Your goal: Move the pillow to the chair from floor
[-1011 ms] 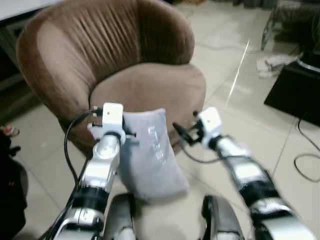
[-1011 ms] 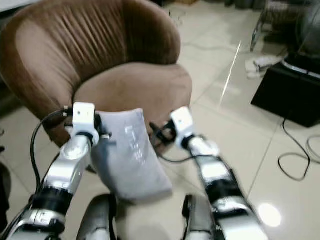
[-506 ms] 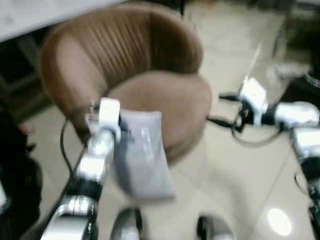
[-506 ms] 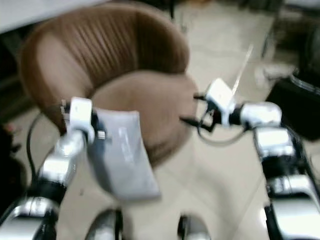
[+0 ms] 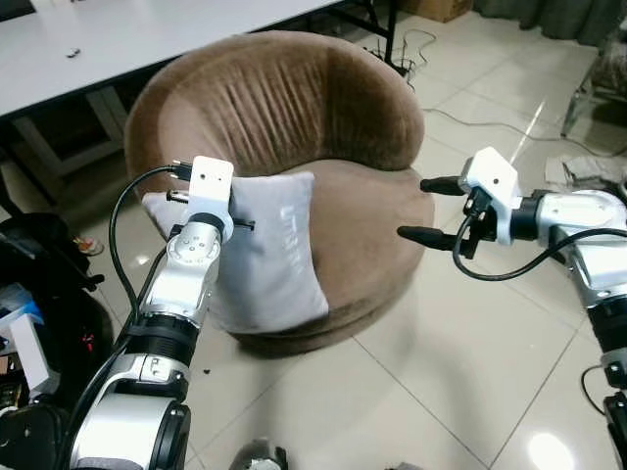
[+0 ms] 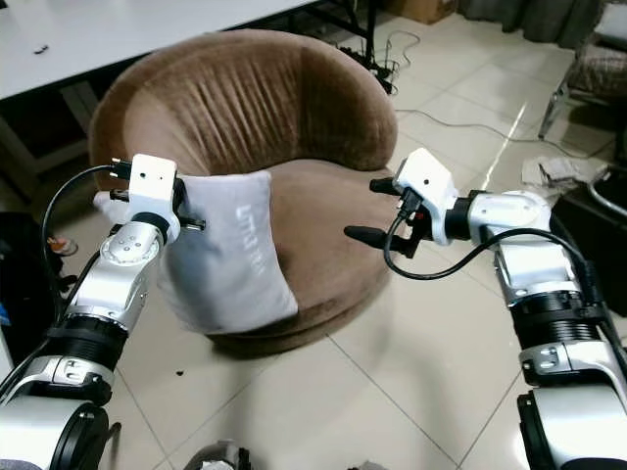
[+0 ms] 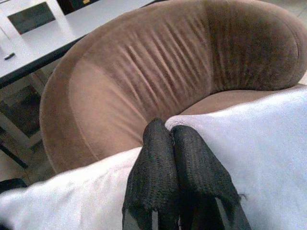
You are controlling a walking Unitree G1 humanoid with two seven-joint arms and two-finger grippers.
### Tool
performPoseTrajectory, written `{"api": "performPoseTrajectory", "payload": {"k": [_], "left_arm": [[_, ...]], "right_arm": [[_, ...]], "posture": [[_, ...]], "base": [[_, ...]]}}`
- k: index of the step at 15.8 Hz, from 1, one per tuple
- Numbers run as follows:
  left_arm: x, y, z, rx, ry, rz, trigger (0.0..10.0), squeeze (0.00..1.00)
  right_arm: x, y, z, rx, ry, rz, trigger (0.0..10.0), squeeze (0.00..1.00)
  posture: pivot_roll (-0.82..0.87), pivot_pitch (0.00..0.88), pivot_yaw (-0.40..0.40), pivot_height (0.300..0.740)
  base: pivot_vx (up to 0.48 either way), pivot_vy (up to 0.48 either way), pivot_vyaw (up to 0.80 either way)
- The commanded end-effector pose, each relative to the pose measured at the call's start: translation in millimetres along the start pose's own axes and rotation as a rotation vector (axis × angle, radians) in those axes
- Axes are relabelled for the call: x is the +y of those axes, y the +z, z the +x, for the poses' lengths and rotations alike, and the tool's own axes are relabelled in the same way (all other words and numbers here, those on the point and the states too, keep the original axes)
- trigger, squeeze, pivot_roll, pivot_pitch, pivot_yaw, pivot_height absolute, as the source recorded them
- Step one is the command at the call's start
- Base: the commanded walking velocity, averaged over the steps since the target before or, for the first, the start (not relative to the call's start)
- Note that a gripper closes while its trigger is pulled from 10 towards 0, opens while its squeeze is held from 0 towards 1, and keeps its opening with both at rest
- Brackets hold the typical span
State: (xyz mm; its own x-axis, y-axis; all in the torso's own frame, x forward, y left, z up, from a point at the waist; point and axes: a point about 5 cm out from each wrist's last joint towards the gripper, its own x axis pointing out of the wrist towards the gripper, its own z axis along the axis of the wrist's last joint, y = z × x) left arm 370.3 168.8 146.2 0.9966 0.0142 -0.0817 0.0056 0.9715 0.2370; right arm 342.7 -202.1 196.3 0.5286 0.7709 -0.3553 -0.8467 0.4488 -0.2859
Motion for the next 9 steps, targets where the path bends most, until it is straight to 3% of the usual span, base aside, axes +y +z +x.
{"api": "performPoseTrajectory", "payload": {"k": [1,9], "left_arm": [[-0.9,16.5,2.4,-0.058,-0.006,0.021,10.0,0.0],[-6.3,15.4,-0.1,-0.07,-0.038,0.048,10.0,0.0]], "right_arm": [[3.2,0.5,1.3,-0.011,0.01,0.007,10.0,0.0],[14.3,-4.6,9.5,-0.02,0.011,0.037,10.0,0.0]], "posture": [[-0.11,0.0,0.031,0.74],[-0.11,0.0,0.046,0.74]], "base": [[0.0,0.0,0.0],[0.0,0.0,0.0]]}}
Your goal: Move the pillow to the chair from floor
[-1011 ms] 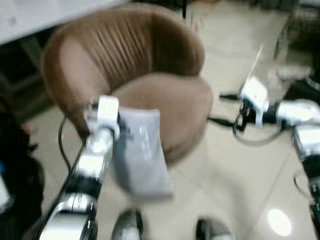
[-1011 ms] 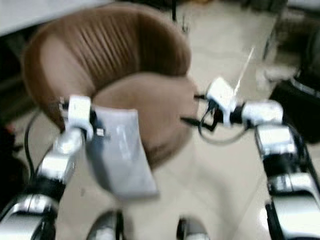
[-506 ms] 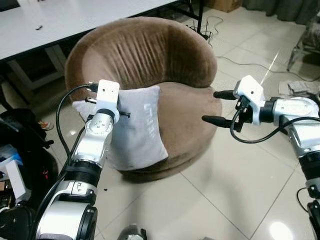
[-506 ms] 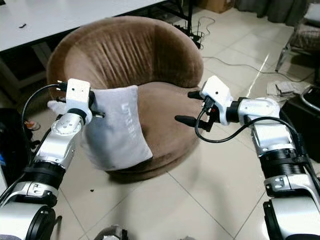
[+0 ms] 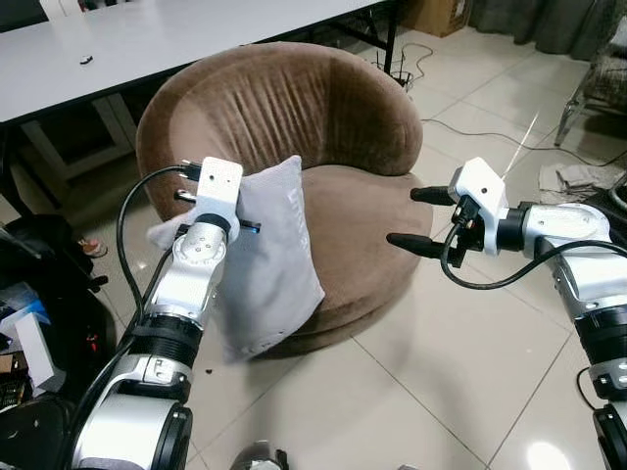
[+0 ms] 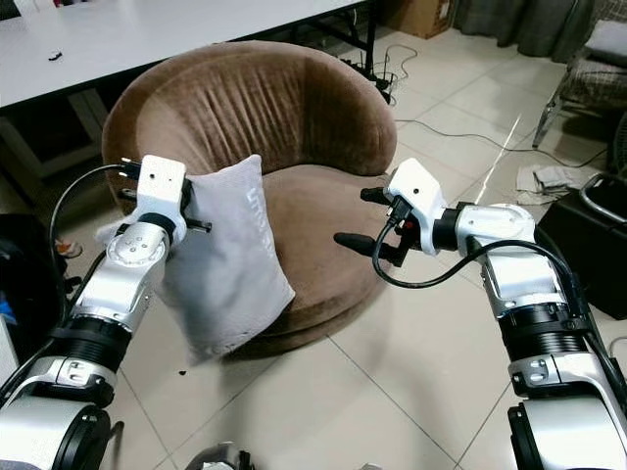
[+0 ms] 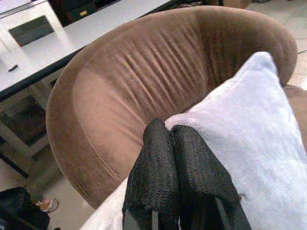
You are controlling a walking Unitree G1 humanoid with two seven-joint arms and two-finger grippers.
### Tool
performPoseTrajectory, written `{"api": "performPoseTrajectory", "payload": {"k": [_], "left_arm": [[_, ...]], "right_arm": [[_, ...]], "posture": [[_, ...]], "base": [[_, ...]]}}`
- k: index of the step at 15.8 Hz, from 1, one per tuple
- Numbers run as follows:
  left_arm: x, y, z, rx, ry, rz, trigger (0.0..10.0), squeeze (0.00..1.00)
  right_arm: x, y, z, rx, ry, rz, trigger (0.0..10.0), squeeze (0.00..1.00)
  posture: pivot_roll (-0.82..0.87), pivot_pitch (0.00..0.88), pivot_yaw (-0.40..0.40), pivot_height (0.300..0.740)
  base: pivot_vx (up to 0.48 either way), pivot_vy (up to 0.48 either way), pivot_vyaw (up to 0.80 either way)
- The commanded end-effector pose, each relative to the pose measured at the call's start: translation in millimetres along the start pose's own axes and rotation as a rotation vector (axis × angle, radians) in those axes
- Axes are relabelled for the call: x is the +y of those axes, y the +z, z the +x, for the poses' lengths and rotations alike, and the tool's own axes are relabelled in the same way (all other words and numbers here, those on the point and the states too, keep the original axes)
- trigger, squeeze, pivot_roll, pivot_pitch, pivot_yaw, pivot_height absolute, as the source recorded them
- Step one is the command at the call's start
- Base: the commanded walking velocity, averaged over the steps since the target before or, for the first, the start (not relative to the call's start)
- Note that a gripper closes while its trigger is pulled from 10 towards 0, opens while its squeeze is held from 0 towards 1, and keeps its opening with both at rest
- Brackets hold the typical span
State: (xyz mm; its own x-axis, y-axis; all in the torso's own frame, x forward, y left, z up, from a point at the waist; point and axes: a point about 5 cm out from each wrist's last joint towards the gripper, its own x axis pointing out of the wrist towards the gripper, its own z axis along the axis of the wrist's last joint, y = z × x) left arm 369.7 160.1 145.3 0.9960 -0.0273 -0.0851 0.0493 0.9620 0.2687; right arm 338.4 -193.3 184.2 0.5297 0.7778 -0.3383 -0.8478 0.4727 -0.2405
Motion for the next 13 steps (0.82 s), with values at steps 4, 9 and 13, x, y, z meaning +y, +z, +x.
{"api": "performPoseTrajectory", "payload": {"k": [4,9,13], "left_arm": [[1.6,11.6,1.7,-0.029,0.001,0.026,10.0,0.0],[2.2,11.0,1.9,-0.025,0.01,0.056,10.0,0.0],[2.2,11.5,2.5,-0.023,0.013,0.064,10.0,0.0]], "right_arm": [[9.0,-1.3,1.3,0.005,0.03,-0.023,10.0,0.0],[15.6,-5.1,4.4,0.007,0.04,-0.021,10.0,0.0],[19.2,-6.8,7.2,0.004,0.038,-0.015,10.0,0.0]], "posture": [[-0.11,0.0,0.048,0.74],[-0.11,0.0,0.048,0.74],[-0.11,0.0,0.05,0.74]], "base": [[0.36,0.0,0.0],[0.48,0.0,0.0],[0.48,0.0,0.0]]}}
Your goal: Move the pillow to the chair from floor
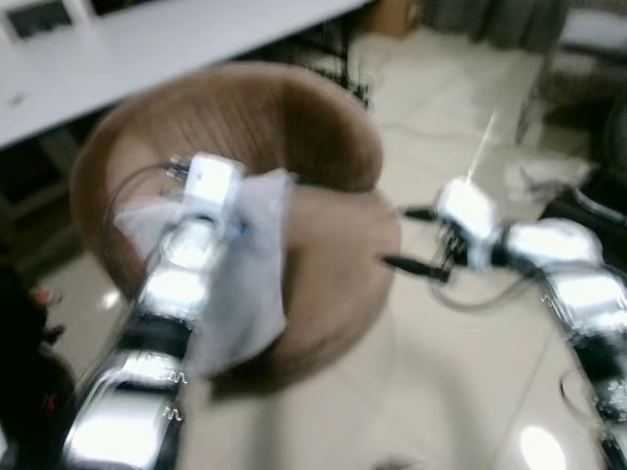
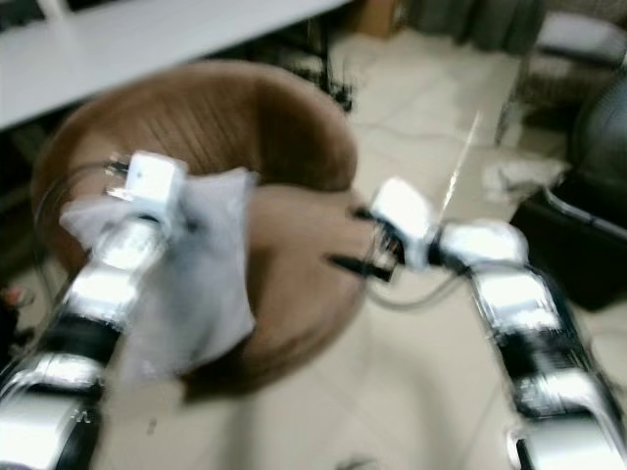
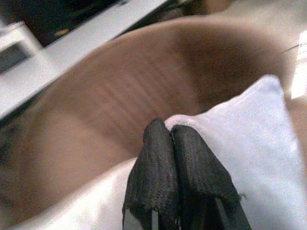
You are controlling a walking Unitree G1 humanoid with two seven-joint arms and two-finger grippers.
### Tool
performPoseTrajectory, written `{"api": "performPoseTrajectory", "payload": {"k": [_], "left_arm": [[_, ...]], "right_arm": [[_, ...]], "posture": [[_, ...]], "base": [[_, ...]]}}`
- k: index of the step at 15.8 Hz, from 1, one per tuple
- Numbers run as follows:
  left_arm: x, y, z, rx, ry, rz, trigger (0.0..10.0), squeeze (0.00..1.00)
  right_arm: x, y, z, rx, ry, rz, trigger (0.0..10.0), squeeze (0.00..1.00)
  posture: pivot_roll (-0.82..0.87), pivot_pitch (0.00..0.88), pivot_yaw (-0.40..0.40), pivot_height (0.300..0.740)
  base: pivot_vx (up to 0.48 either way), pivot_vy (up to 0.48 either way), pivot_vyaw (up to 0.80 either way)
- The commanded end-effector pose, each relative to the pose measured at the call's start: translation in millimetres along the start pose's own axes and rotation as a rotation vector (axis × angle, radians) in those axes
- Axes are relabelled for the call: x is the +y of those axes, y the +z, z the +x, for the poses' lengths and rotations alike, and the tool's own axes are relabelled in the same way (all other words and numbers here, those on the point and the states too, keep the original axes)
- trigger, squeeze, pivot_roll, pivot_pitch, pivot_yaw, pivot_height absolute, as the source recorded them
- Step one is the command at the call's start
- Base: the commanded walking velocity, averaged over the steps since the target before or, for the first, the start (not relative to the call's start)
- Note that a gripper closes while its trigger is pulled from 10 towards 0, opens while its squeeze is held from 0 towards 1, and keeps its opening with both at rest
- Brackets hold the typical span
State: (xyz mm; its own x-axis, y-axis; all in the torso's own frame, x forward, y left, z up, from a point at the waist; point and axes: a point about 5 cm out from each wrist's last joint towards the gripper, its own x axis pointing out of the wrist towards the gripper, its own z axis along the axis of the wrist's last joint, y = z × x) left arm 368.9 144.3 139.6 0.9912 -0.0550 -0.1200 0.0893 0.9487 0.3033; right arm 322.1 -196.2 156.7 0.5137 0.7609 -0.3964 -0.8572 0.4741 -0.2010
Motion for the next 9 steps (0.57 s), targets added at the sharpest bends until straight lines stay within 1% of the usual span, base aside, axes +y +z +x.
{"api": "performPoseTrajectory", "payload": {"k": [1,3,6,7,9], "left_arm": [[19.8,12.3,1.7,-0.048,0.052,0.029,10.0,0.0],[20.3,13.0,2.1,-0.051,0.055,0.04,10.0,0.0],[20.1,13.7,2.1,-0.051,0.056,0.013,10.0,0.0],[20.2,13.8,2.3,-0.049,0.055,-0.004,10.0,0.0],[20.9,14.2,2.7,-0.049,0.058,0.003,10.0,0.0]], "right_arm": [[0.9,19.5,8.1,-0.055,0.018,-0.052,10.0,0.0],[2.2,19.3,10.0,-0.06,0.017,-0.048,10.0,0.0],[4.7,17.8,11.3,-0.06,0.024,-0.046,10.0,0.0],[4.7,18.0,11.7,-0.06,0.025,-0.045,10.0,0.0],[5.1,17.9,12.6,-0.061,0.026,-0.043,10.0,0.0]], "posture": [[-0.11,0.0,0.05,0.74],[-0.11,0.0,0.053,0.74],[-0.11,0.0,0.053,0.74],[-0.11,0.0,0.053,0.74],[-0.11,0.0,0.052,0.74]], "base": [[0.48,0.0,0.0],[0.48,0.0,0.0],[0.48,0.0,0.0],[0.409,0.247,0.0],[0.369,0.304,0.0]]}}
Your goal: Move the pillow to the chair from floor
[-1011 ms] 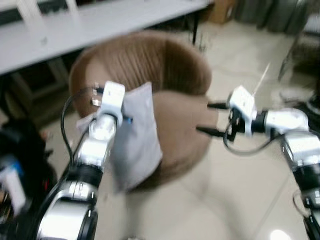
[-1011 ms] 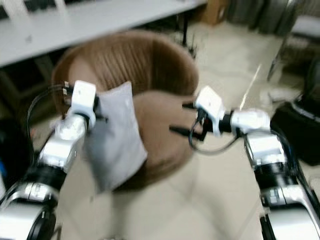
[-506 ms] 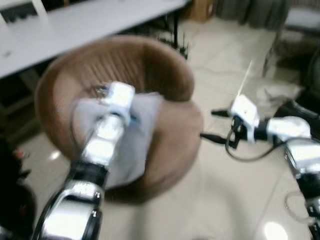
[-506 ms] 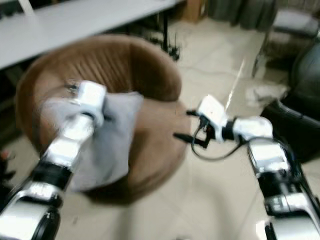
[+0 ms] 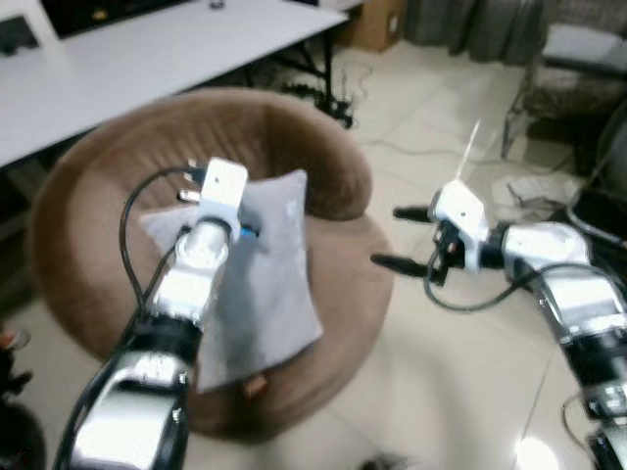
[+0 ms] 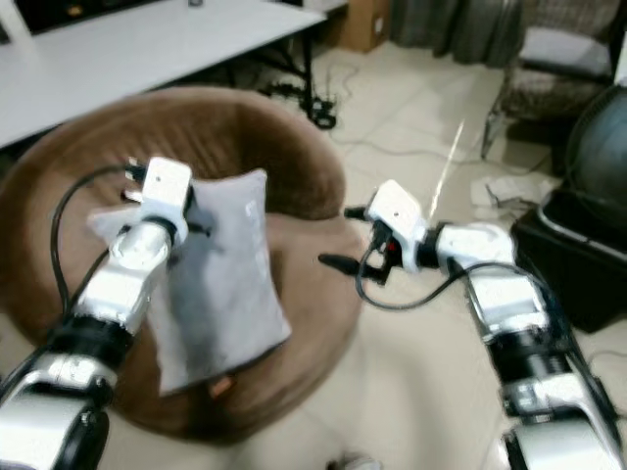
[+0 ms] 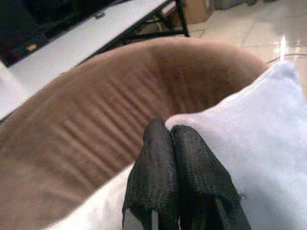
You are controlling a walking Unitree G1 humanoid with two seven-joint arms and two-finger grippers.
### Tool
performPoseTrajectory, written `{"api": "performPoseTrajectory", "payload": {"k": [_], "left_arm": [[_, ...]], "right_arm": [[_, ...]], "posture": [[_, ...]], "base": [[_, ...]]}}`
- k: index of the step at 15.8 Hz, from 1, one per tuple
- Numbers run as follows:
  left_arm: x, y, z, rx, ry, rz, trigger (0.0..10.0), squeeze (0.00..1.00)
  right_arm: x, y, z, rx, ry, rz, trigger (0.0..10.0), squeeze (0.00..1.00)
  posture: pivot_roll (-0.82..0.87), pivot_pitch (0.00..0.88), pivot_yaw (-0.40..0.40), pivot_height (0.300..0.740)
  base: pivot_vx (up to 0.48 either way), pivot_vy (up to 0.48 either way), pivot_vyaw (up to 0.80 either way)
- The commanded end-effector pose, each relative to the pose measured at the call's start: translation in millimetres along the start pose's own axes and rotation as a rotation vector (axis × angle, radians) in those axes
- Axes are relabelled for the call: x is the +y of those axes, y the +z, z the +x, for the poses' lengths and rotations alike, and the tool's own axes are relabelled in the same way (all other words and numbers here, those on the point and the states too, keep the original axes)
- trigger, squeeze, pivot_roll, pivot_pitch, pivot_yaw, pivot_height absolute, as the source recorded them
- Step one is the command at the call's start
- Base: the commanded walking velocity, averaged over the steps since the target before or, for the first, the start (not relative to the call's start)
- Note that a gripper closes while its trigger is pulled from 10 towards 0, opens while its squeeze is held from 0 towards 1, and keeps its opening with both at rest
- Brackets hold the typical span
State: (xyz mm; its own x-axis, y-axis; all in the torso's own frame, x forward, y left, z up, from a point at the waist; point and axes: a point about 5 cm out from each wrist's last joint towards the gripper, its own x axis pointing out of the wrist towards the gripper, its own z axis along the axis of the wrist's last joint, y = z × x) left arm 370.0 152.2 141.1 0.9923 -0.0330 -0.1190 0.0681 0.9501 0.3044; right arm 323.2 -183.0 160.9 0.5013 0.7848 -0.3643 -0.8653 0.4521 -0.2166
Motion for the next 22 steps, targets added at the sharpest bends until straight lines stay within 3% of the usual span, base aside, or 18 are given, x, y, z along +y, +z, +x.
{"api": "performPoseTrajectory", "payload": {"k": [1,8,16,18,19,22], "left_arm": [[12.0,15.8,2.2,-0.062,0.033,0.002,10.0,0.0],[10.7,16.3,0.8,-0.073,0.04,-0.037,10.0,0.0],[8.4,9.7,0.4,-0.042,0.033,0.004,10.0,0.0],[12.5,3.5,0.5,-0.023,0.099,0.063,10.0,0.0],[9.5,1.1,0.7,-0.029,0.06,0.083,10.0,1.0],[-2.0,-0.7,0.0,-0.035,-0.036,0.07,10.0,1.0]], "right_arm": [[1.0,7.6,4.5,-0.02,0.012,-0.018,10.0,0.0],[1.5,5.9,5.2,-0.014,0.014,-0.015,10.0,0.0],[4.8,4.8,12.1,-0.043,-0.004,0.009,10.0,0.0],[8.8,2.0,16.1,-0.048,-0.011,0.027,10.0,0.0],[11.2,0.4,17.8,-0.047,-0.011,0.033,10.0,0.0],[15.3,-2.1,20.7,-0.05,-0.011,0.045,10.0,0.0]], "posture": [[-0.1,0.0,0.051,0.74],[-0.11,0.0,0.047,0.74],[-0.1,0.0,0.046,0.74],[-0.1,0.0,0.049,0.74],[-0.1,0.0,0.049,0.74],[-0.1,0.0,0.051,0.74]], "base": [[0.409,0.0,0.0],[0.0,0.0,0.0],[0.0,0.066,0.0],[0.0,0.0,0.0],[0.0,0.0,0.0],[0.0,0.0,0.0]]}}
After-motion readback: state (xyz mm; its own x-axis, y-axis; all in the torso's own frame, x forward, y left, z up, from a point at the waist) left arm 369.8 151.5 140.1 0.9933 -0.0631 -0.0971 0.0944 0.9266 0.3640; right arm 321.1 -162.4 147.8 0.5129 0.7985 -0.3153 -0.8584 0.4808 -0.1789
